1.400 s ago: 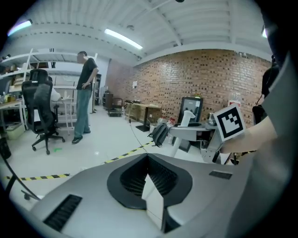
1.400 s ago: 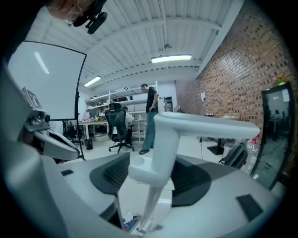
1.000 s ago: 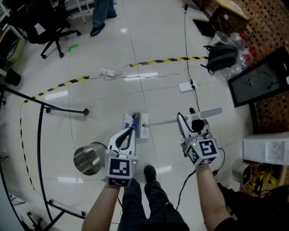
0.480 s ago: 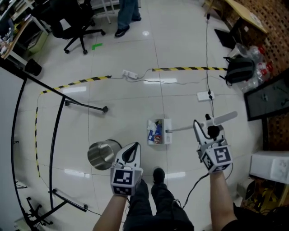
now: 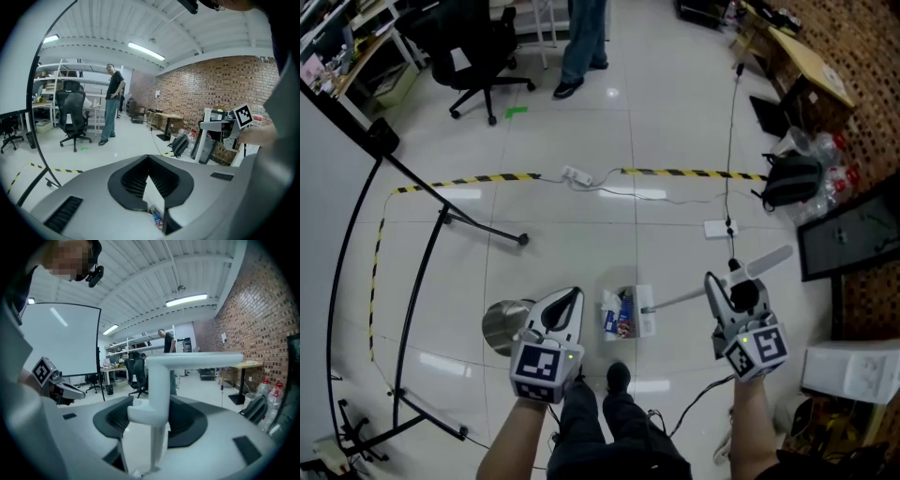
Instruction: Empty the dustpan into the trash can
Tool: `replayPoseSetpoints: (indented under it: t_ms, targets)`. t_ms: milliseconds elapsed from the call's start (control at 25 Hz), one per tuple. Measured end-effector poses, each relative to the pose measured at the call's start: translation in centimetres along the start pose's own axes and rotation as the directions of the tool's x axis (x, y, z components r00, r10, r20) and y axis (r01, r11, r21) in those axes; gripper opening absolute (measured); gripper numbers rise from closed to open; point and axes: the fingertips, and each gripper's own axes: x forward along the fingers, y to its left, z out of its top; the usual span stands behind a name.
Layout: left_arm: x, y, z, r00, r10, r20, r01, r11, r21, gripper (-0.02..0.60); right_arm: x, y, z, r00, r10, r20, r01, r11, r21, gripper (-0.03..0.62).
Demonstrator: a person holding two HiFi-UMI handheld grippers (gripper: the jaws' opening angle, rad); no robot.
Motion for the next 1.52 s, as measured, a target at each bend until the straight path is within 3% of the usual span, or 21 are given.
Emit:
replayPoseSetpoints:
  t_ms: [240,480,640,840,1120,1320,1440,1520]
  targets:
    - [-4.8,-0.5,4.5,0.999,0.011,0.041,-0.013,0.999,0.048,-0.002,-3.5,2.0,5.8,0.996,0.043,0.074,-0.046,0.998,0.036,0.232]
    - [-10.3,0.7,7.2,0.988,0.117,0.098,-0.122,0.992,0.045,-0.002,-3.3,4.6,10.3,0.985,0.123,0.118,-0.127,0.991,0.028,0.232]
    - [-14.6,1.8,7.6,0.969,0.214,0.124,-0.217,0.976,0.01,-0.002,-2.8,7.3,12.7,0.971,0.201,0.131,-0.2,0.98,-0.021,0.232]
    - [-20.5,3.2,6.7,0.928,0.348,0.133,-0.345,0.937,-0.048,-0.002,-1.7,10.3,15.0,0.946,0.295,0.134,-0.285,0.954,-0.09,0.232]
    - [-28.5,4.3,4.3,0.854,0.502,0.137,-0.489,0.864,-0.122,-0.002,0.3,15.4,19.1,0.893,0.423,0.15,-0.4,0.902,-0.163,0.232]
    - [-33.9,6.5,1.5,0.807,0.577,0.127,-0.548,0.811,-0.204,-0.002,1.4,20.1,20.9,0.862,0.486,0.145,-0.46,0.869,-0.182,0.232]
    - [-37.2,8.7,0.5,0.765,0.627,0.146,-0.587,0.772,-0.241,-0.002,1.8,23.8,22.2,0.836,0.529,0.144,-0.5,0.844,-0.196,0.232]
    - [-39.2,10.3,0.4,0.749,0.641,0.167,-0.595,0.762,-0.255,-0.002,2.0,26.3,23.4,0.822,0.548,0.153,-0.517,0.832,-0.204,0.232]
